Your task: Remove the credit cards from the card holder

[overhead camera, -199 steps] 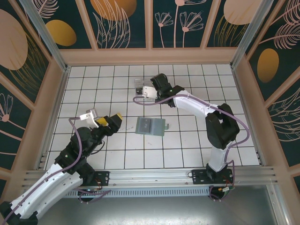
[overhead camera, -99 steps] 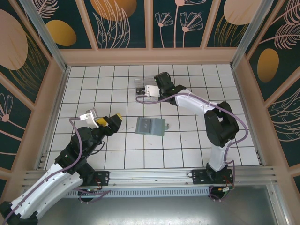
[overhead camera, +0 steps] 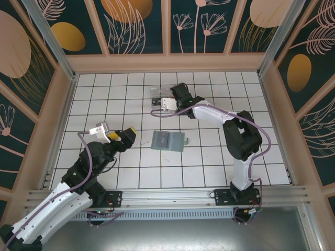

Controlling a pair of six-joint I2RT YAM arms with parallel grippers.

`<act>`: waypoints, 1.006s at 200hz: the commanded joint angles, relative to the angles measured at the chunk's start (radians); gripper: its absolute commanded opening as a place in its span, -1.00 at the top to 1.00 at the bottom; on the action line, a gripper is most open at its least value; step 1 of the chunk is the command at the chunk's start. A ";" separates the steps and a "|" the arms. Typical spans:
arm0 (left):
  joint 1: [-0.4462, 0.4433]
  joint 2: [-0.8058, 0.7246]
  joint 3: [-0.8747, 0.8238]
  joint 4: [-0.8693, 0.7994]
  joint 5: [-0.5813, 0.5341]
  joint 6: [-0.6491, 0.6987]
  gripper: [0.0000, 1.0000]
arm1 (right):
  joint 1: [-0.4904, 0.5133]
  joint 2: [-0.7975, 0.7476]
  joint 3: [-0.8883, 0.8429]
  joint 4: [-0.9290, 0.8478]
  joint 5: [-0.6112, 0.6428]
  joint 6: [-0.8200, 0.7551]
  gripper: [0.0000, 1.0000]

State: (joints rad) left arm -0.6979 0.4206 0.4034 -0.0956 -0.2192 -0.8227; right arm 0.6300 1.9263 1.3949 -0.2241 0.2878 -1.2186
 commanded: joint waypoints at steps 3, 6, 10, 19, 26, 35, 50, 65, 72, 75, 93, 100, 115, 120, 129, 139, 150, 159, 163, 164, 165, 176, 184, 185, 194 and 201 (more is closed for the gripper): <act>0.006 0.000 -0.013 -0.015 -0.014 0.003 -0.98 | -0.010 0.025 -0.003 0.032 -0.002 -0.015 1.00; 0.007 0.000 -0.014 -0.015 -0.014 0.004 -0.97 | -0.011 0.026 -0.004 0.032 -0.002 -0.016 1.00; 0.008 0.000 -0.013 -0.016 -0.014 0.003 -0.97 | -0.011 0.029 -0.005 0.033 -0.003 -0.017 1.00; 0.007 0.000 -0.014 -0.017 -0.015 0.003 -0.97 | -0.012 0.033 -0.006 0.037 -0.003 -0.017 1.00; 0.007 0.000 -0.014 -0.019 -0.016 0.003 -0.98 | -0.012 0.036 -0.007 0.039 -0.003 -0.018 1.00; 0.007 -0.001 -0.014 -0.020 -0.017 0.003 -0.97 | -0.014 0.040 -0.005 0.045 -0.003 -0.018 1.00; 0.007 0.001 -0.015 -0.021 -0.019 0.004 -0.97 | -0.016 0.046 -0.003 0.051 -0.004 -0.018 1.00; 0.007 0.001 -0.017 -0.022 -0.019 0.002 -0.97 | -0.018 0.051 -0.002 0.053 -0.005 -0.017 1.00; 0.007 0.001 -0.018 -0.021 -0.019 0.001 -0.97 | -0.019 0.053 -0.003 0.057 -0.003 -0.018 1.00; 0.006 0.001 -0.018 -0.022 -0.019 0.002 -0.97 | -0.019 0.054 -0.003 0.059 -0.004 -0.018 1.00; 0.008 0.000 -0.018 -0.021 -0.020 0.001 -0.97 | -0.023 0.062 -0.003 0.068 -0.003 -0.017 1.00; 0.007 0.000 -0.018 -0.021 -0.020 0.002 -0.97 | -0.024 0.065 -0.005 0.081 0.003 -0.017 1.00; 0.007 0.001 -0.018 -0.022 -0.022 0.002 -0.97 | -0.027 0.073 -0.013 0.116 0.016 -0.014 0.82; 0.006 0.001 -0.018 -0.023 -0.022 0.002 -0.97 | -0.027 0.074 -0.013 0.121 0.016 -0.013 0.70; 0.007 0.002 -0.019 -0.022 -0.025 0.002 -0.97 | -0.027 0.077 -0.013 0.129 0.016 -0.012 0.54; 0.008 0.004 -0.018 -0.023 -0.026 0.002 -0.98 | -0.028 0.080 -0.012 0.137 0.020 -0.013 0.52; 0.007 0.006 -0.018 -0.023 -0.028 0.003 -0.97 | -0.029 0.083 -0.009 0.146 0.022 -0.013 0.51; 0.007 0.007 -0.018 -0.023 -0.028 0.003 -0.97 | -0.030 0.085 -0.008 0.158 0.026 -0.013 0.51; 0.007 0.008 -0.018 -0.023 -0.029 0.004 -0.97 | -0.030 0.086 -0.008 0.166 0.031 -0.013 0.51; 0.007 0.009 -0.018 -0.023 -0.028 0.004 -0.97 | -0.031 0.088 -0.008 0.167 0.032 -0.014 0.51; 0.007 0.008 -0.018 -0.023 -0.028 0.004 -0.97 | -0.032 0.088 -0.008 0.170 0.033 -0.014 0.51; 0.007 0.009 -0.018 -0.023 -0.029 0.003 -0.97 | -0.036 0.092 -0.008 0.197 0.045 -0.010 0.49; 0.006 0.010 -0.018 -0.023 -0.029 0.003 -0.97 | -0.040 0.094 -0.008 0.212 0.052 -0.011 0.49; 0.007 0.010 -0.018 -0.023 -0.028 0.003 -0.97 | -0.040 0.096 -0.009 0.214 0.054 -0.010 0.48; 0.007 0.010 -0.018 -0.023 -0.030 0.003 -0.97 | -0.044 0.099 -0.010 0.226 0.054 -0.003 0.43; 0.007 0.011 -0.018 -0.023 -0.030 0.005 -0.97 | -0.048 0.102 -0.007 0.232 0.056 0.002 0.42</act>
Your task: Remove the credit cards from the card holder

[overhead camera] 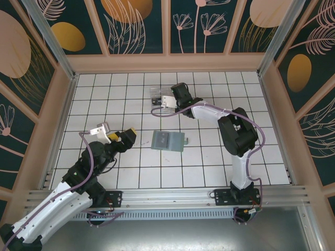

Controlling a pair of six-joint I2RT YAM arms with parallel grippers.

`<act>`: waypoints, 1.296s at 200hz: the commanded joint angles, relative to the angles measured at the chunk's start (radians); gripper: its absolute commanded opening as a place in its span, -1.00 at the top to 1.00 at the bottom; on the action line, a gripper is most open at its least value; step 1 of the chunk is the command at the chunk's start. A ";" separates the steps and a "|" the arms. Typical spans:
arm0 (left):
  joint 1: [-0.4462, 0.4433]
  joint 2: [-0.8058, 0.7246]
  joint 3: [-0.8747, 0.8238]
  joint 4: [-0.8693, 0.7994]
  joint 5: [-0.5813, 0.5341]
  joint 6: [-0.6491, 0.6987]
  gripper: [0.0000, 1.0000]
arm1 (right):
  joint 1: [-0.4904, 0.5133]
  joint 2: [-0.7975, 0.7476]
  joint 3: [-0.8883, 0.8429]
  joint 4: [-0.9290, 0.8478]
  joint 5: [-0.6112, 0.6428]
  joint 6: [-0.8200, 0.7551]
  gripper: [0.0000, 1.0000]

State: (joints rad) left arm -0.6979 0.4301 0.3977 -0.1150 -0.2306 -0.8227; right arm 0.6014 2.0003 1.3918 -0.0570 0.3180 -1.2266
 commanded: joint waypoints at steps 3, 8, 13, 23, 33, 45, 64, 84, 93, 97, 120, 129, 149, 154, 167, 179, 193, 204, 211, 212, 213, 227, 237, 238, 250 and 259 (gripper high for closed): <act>0.008 0.001 -0.013 -0.005 -0.019 0.004 -0.98 | -0.019 0.029 -0.003 0.068 0.027 0.012 0.42; 0.006 0.001 -0.013 -0.005 -0.018 0.004 -0.97 | -0.020 0.031 -0.003 0.074 0.030 0.012 0.42; 0.006 0.000 -0.013 -0.006 -0.019 0.003 -0.97 | -0.022 0.032 -0.004 0.082 0.034 0.012 0.42; 0.006 0.000 -0.013 -0.006 -0.021 0.003 -0.98 | -0.022 0.033 -0.002 0.096 0.041 0.013 0.42; 0.007 0.002 -0.012 -0.008 -0.021 0.003 -0.98 | -0.025 0.031 0.003 0.093 0.035 0.023 0.42; 0.007 0.003 -0.014 -0.006 -0.022 0.003 -0.97 | -0.026 0.032 0.009 0.096 0.033 0.035 0.38; 0.008 0.007 -0.012 -0.006 -0.022 0.005 -0.97 | -0.030 0.035 0.019 0.114 0.040 0.055 0.37; 0.006 0.012 -0.012 -0.006 -0.019 0.008 -0.97 | -0.030 0.025 0.026 0.106 0.035 0.083 0.35; 0.008 0.013 -0.014 -0.006 -0.019 0.009 -0.97 | -0.032 0.019 0.026 0.111 0.038 0.097 0.33; 0.008 0.015 -0.016 -0.005 -0.019 0.010 -0.97 | -0.034 0.015 0.030 0.107 0.037 0.104 0.33; 0.007 0.032 -0.017 0.003 -0.010 0.012 -0.97 | -0.032 -0.017 0.051 0.047 0.018 0.155 0.33; 0.007 0.042 -0.016 0.005 -0.006 0.013 -0.98 | -0.025 -0.031 0.056 0.026 0.026 0.182 0.32; 0.006 0.072 -0.016 0.016 0.004 0.013 -0.97 | 0.000 -0.058 0.079 -0.012 0.092 0.304 0.36; 0.006 0.082 -0.017 0.021 0.008 0.013 -0.97 | 0.008 -0.064 0.092 -0.037 0.102 0.359 0.37; 0.007 0.119 -0.016 0.032 0.027 0.013 -0.98 | 0.028 -0.089 0.105 -0.104 0.107 0.512 0.38; 0.007 0.170 -0.010 0.037 0.038 0.011 -0.98 | 0.051 -0.127 0.076 -0.125 0.118 0.657 0.34; 0.007 0.238 -0.002 0.049 0.053 0.006 -0.98 | 0.064 -0.190 0.016 -0.144 0.079 0.868 0.29; 0.006 0.288 -0.002 0.069 0.065 0.002 -0.97 | 0.064 -0.250 -0.048 -0.153 0.021 1.041 0.28; 0.006 0.320 -0.002 0.086 0.073 -0.002 -0.97 | 0.064 -0.295 -0.103 -0.145 -0.019 1.128 0.28; 0.007 0.323 -0.002 0.088 0.074 -0.003 -0.97 | 0.064 -0.301 -0.112 -0.142 -0.023 1.143 0.28; 0.007 0.329 -0.002 0.092 0.077 -0.004 -0.97 | 0.064 -0.309 -0.121 -0.140 -0.028 1.155 0.28; 0.006 0.386 0.000 0.133 0.104 -0.013 -0.97 | 0.066 -0.400 -0.251 -0.098 -0.107 1.303 0.26; 0.006 0.426 0.001 0.160 0.124 -0.020 -0.96 | 0.066 -0.455 -0.342 -0.071 -0.162 1.410 0.25; 0.007 0.431 0.001 0.164 0.126 -0.020 -0.95 | 0.066 -0.459 -0.352 -0.071 -0.166 1.425 0.25; 0.007 0.481 0.003 0.200 0.148 -0.027 -0.91 | 0.073 -0.501 -0.435 -0.069 -0.201 1.538 0.25; 0.006 0.518 0.007 0.221 0.163 -0.031 -0.85 | 0.086 -0.528 -0.490 -0.066 -0.217 1.595 0.26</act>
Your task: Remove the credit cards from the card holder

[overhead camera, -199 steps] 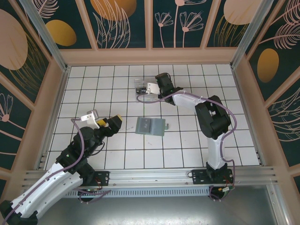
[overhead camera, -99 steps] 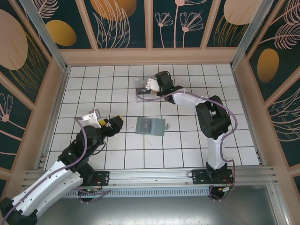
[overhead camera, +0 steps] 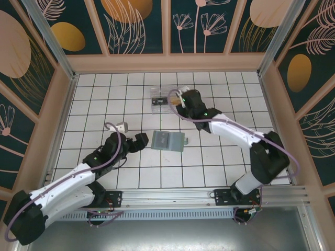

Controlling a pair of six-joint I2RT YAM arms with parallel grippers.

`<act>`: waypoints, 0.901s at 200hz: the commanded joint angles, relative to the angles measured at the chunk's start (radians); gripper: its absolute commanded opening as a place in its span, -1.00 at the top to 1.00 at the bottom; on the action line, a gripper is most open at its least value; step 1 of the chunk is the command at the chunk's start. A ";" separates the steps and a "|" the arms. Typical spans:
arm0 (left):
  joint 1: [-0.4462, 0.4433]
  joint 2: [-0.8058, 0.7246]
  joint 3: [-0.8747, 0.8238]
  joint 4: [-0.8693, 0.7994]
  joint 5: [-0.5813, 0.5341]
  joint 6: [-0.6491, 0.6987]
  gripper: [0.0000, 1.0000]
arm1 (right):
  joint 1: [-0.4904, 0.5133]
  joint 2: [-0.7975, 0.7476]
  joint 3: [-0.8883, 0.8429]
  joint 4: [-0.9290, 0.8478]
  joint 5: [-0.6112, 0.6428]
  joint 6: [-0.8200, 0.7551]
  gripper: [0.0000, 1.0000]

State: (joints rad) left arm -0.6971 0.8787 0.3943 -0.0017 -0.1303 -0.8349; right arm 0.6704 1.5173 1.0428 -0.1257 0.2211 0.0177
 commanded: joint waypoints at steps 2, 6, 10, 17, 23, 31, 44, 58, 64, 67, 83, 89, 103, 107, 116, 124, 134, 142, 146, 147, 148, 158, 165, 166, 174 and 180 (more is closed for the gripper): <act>0.007 0.079 0.013 0.112 0.066 -0.020 -0.83 | 0.020 -0.050 -0.153 0.004 -0.119 0.362 0.27; 0.006 0.097 0.015 0.120 0.074 -0.023 -0.80 | 0.031 -0.062 -0.181 0.010 -0.116 0.388 0.27; 0.006 0.114 0.018 0.129 0.080 -0.025 -0.77 | 0.040 -0.076 -0.208 0.025 -0.121 0.411 0.27; 0.006 0.144 0.024 0.144 0.092 -0.031 -0.70 | 0.056 -0.098 -0.264 0.065 -0.140 0.445 0.29; 0.007 0.170 0.028 0.158 0.103 -0.036 -0.65 | 0.064 -0.119 -0.298 0.101 -0.170 0.474 0.31; 0.006 0.204 0.033 0.179 0.120 -0.042 -0.56 | 0.070 -0.137 -0.352 0.145 -0.200 0.515 0.32; 0.006 0.260 0.042 0.211 0.145 -0.054 -0.49 | 0.070 -0.151 -0.416 0.193 -0.245 0.577 0.34; 0.006 0.324 0.053 0.243 0.178 -0.065 -0.45 | 0.070 -0.146 -0.456 0.236 -0.281 0.612 0.36; 0.007 0.349 0.058 0.257 0.191 -0.069 -0.44 | 0.070 -0.136 -0.465 0.251 -0.300 0.615 0.36; 0.006 0.362 0.062 0.262 0.197 -0.071 -0.44 | 0.070 -0.130 -0.467 0.259 -0.305 0.616 0.36; 0.006 0.419 0.083 0.283 0.226 -0.073 -0.41 | 0.070 -0.093 -0.467 0.288 -0.341 0.625 0.36; 0.007 0.434 0.091 0.287 0.234 -0.073 -0.40 | 0.070 -0.078 -0.464 0.302 -0.360 0.626 0.37; 0.007 0.463 0.106 0.292 0.242 -0.074 -0.39 | 0.073 -0.060 -0.453 0.310 -0.362 0.639 0.40; 0.006 0.468 0.109 0.290 0.242 -0.074 -0.39 | 0.075 -0.061 -0.451 0.310 -0.355 0.641 0.40; 0.007 0.478 0.116 0.289 0.244 -0.072 -0.39 | 0.079 -0.074 -0.447 0.301 -0.321 0.650 0.40; 0.007 0.484 0.121 0.287 0.245 -0.069 -0.39 | 0.086 -0.090 -0.439 0.278 -0.281 0.655 0.39; 0.006 0.492 0.127 0.282 0.245 -0.066 -0.39 | 0.096 -0.116 -0.426 0.250 -0.241 0.646 0.39; 0.006 0.496 0.131 0.277 0.242 -0.063 -0.39 | 0.110 -0.136 -0.412 0.221 -0.211 0.640 0.39; 0.006 0.498 0.133 0.274 0.239 -0.062 -0.39 | 0.119 -0.144 -0.403 0.209 -0.186 0.636 0.38; 0.006 0.499 0.134 0.273 0.238 -0.061 -0.39 | 0.122 -0.146 -0.401 0.206 -0.181 0.635 0.38; 0.006 0.500 0.135 0.273 0.238 -0.061 -0.39 | 0.123 -0.147 -0.400 0.204 -0.178 0.634 0.38; 0.006 0.505 0.141 0.268 0.233 -0.058 -0.39 | 0.139 -0.161 -0.382 0.186 -0.162 0.628 0.36; 0.006 0.508 0.145 0.264 0.229 -0.056 -0.38 | 0.150 -0.163 -0.371 0.178 -0.158 0.630 0.35; 0.006 0.508 0.145 0.263 0.229 -0.056 -0.38 | 0.153 -0.163 -0.369 0.177 -0.158 0.631 0.35; 0.005 0.511 0.147 0.261 0.223 -0.055 -0.38 | 0.162 -0.155 -0.361 0.179 -0.169 0.634 0.35; 0.006 0.512 0.149 0.262 0.220 -0.057 -0.37 | 0.166 -0.146 -0.359 0.187 -0.186 0.636 0.34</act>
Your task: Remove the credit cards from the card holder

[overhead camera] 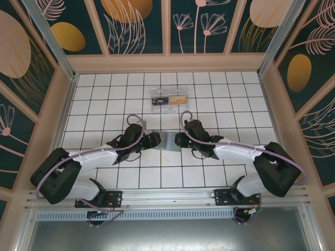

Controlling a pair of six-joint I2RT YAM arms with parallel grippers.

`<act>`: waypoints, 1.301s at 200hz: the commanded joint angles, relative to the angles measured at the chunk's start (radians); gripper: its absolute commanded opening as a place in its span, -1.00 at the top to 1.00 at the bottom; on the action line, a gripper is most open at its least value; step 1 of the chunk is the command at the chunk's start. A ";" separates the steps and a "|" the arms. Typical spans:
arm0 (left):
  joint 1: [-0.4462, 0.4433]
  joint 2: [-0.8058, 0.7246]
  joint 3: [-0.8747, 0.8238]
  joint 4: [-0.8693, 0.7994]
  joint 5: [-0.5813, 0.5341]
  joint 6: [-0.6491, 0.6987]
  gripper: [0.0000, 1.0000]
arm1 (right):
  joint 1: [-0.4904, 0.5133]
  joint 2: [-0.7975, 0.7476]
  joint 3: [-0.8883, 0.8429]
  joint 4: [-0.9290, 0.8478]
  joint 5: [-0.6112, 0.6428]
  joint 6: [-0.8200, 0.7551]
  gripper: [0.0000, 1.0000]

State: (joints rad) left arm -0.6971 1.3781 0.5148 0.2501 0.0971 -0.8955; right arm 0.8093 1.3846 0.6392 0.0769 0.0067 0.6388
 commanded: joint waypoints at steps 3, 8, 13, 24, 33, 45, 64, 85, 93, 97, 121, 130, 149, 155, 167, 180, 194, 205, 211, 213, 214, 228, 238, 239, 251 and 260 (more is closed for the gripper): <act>0.006 0.014 0.029 0.010 -0.009 0.006 -0.36 | 0.028 -0.005 0.045 -0.012 0.020 0.018 0.34; 0.006 0.017 0.031 0.009 -0.011 0.006 -0.34 | 0.029 0.008 0.047 -0.010 0.015 0.023 0.35; 0.006 0.018 0.033 0.009 -0.013 0.006 -0.33 | 0.033 0.021 0.047 -0.006 0.015 0.027 0.34; 0.007 0.024 0.038 0.007 -0.014 0.010 -0.33 | 0.036 0.046 0.037 0.018 0.012 0.032 0.34; 0.006 0.032 0.045 0.008 -0.009 0.014 -0.32 | 0.033 0.069 0.031 0.031 -0.011 0.037 0.33; 0.006 0.046 0.054 0.011 0.002 0.020 -0.32 | 0.026 0.101 0.030 0.029 -0.013 0.041 0.33; 0.006 0.068 0.066 0.020 0.021 0.023 -0.32 | 0.008 0.148 0.023 0.043 -0.040 0.051 0.32; 0.006 0.089 0.072 0.035 0.033 0.025 -0.31 | -0.002 0.183 0.009 0.072 -0.059 0.059 0.32; 0.006 0.097 0.073 0.039 0.041 0.027 -0.30 | -0.003 0.191 0.004 0.078 -0.060 0.060 0.33; 0.007 0.102 0.074 0.041 0.042 0.027 -0.29 | -0.002 0.193 0.004 0.080 -0.060 0.059 0.32; 0.006 0.128 0.077 0.053 0.057 0.027 -0.29 | -0.004 0.205 0.001 0.083 -0.063 0.056 0.33; 0.006 0.137 0.077 0.057 0.061 0.026 -0.29 | -0.004 0.208 -0.003 0.087 -0.064 0.056 0.32; 0.006 0.155 0.082 0.059 0.066 0.025 -0.29 | -0.004 0.210 -0.006 0.090 -0.068 0.056 0.32; 0.006 0.161 0.085 0.058 0.066 0.025 -0.29 | -0.004 0.210 -0.006 0.092 -0.070 0.056 0.33; 0.007 0.175 0.092 0.049 0.067 0.026 -0.29 | -0.004 0.209 -0.006 0.094 -0.071 0.056 0.32; 0.006 0.190 0.101 0.044 0.074 0.028 -0.28 | -0.004 0.210 -0.006 0.094 -0.072 0.056 0.32; 0.006 0.204 0.108 0.039 0.078 0.027 -0.28 | -0.004 0.209 -0.006 0.095 -0.076 0.056 0.32; 0.006 0.214 0.113 0.032 0.079 0.027 -0.27 | -0.004 0.209 -0.006 0.094 -0.076 0.056 0.32; 0.007 0.218 0.114 0.032 0.082 0.027 -0.26 | -0.004 0.208 -0.007 0.095 -0.076 0.056 0.32; 0.007 0.219 0.115 0.033 0.084 0.027 -0.26 | -0.004 0.209 -0.007 0.096 -0.076 0.056 0.32; 0.007 0.219 0.115 0.033 0.085 0.026 -0.26 | -0.004 0.208 -0.008 0.096 -0.076 0.055 0.32; 0.006 0.222 0.116 0.036 0.097 0.027 -0.26 | -0.004 0.210 -0.009 0.097 -0.078 0.056 0.32; 0.006 0.219 0.115 0.041 0.102 0.025 -0.26 | -0.004 0.212 -0.010 0.099 -0.082 0.056 0.32; 0.005 0.218 0.114 0.042 0.103 0.025 -0.26 | -0.004 0.213 -0.009 0.099 -0.082 0.055 0.32; 0.005 0.212 0.112 0.056 0.120 0.026 -0.26 | -0.004 0.215 -0.010 0.101 -0.083 0.058 0.32; 0.005 0.208 0.109 0.071 0.135 0.024 -0.27 | -0.004 0.217 -0.010 0.103 -0.084 0.057 0.32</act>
State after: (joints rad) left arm -0.6971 1.5833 0.6128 0.2886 0.1802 -0.8837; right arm 0.8112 1.5814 0.6449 0.1581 -0.0578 0.6872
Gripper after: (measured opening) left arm 0.632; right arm 0.341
